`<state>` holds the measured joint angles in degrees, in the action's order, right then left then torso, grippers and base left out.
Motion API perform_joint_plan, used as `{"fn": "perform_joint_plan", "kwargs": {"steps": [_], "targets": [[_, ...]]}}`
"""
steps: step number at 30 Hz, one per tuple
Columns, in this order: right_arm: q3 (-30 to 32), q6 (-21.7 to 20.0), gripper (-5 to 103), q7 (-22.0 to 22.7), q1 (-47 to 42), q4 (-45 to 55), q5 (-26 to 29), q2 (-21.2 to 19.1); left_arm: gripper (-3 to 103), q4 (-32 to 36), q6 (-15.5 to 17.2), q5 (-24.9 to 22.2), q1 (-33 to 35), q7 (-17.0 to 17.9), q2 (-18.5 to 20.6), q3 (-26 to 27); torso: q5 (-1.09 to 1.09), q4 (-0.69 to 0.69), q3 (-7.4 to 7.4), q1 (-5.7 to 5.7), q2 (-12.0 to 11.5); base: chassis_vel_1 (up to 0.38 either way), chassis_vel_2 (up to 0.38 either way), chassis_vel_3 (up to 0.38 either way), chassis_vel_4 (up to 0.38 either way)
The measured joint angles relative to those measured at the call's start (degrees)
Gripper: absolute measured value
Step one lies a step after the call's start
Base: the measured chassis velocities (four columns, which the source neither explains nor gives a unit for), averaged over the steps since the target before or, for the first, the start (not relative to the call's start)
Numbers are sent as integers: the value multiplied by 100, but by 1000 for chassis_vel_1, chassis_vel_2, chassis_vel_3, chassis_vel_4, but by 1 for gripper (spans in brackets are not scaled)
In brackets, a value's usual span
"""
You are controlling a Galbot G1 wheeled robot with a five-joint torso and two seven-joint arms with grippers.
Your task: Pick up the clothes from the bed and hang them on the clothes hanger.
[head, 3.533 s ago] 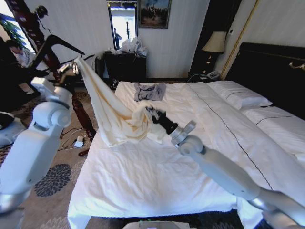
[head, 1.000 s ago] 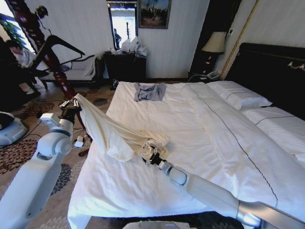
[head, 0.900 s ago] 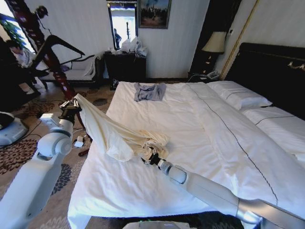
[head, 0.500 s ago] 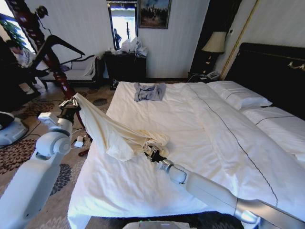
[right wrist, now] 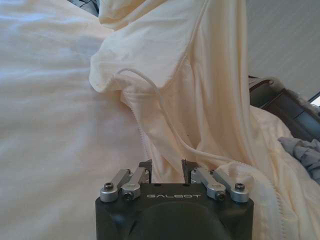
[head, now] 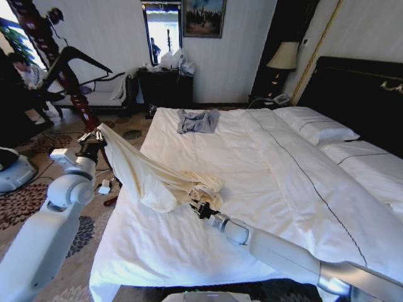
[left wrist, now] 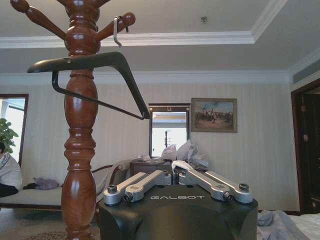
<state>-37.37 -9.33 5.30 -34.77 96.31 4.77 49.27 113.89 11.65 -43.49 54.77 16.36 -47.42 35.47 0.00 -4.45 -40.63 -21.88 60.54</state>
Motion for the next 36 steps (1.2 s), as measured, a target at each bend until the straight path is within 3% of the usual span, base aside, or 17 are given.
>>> {"fn": "perform_joint_plan", "kwargs": {"steps": [7, 12, 20, 22, 23, 30, 34, 36], "targets": [[-81, -82, 53, -2, 39, -59, -52, -1, 2, 8, 0, 0, 18, 0, 13, 33, 0, 0, 0, 0, 0, 0, 0, 0, 0], [-59, -167, 42, 106, 5, -158, -105, 47, 2, 11, 1, -17, -8, 0, 32, 35, 0, 0, 0, 0, 0, 0, 0, 0, 0], [-12, -335, 10, 366, -7, -281, -233, 119, 2, 18, 2, -36, -23, 1, 50, 24, 0, 0, 0, 0, 0, 0, 0, 0, 0], [0, -337, 10, 403, -17, -287, -237, 123, 2, 18, 3, -38, -29, 1, 50, 19, 0, 0, 0, 0, 0, 0, 0, 0, 0], [22, -325, 4, 440, -31, -292, -239, 125, 2, 18, 3, -39, -35, 3, 48, 14, 0, 0, 0, 0, 0, 0, 0, 0, 0], [211, 281, 0, 495, -144, -265, -142, 116, 2, 17, 8, -37, -52, 12, 6, -33, 0, -1, 0, 0, 0, 0, 0, 0, 0], [339, 672, 0, 496, -221, -27, 325, 56, 2, 17, 12, -36, -59, 14, 16, -35, 0, 0, 0, 0, 0, 0, 0, 0, 0], [436, 938, 0, 465, -284, 268, 903, -41, 2, 16, 13, -36, -60, 16, 32, -35, 0, 0, 0, 0, 0, 0, 0, 0, 0]]}}
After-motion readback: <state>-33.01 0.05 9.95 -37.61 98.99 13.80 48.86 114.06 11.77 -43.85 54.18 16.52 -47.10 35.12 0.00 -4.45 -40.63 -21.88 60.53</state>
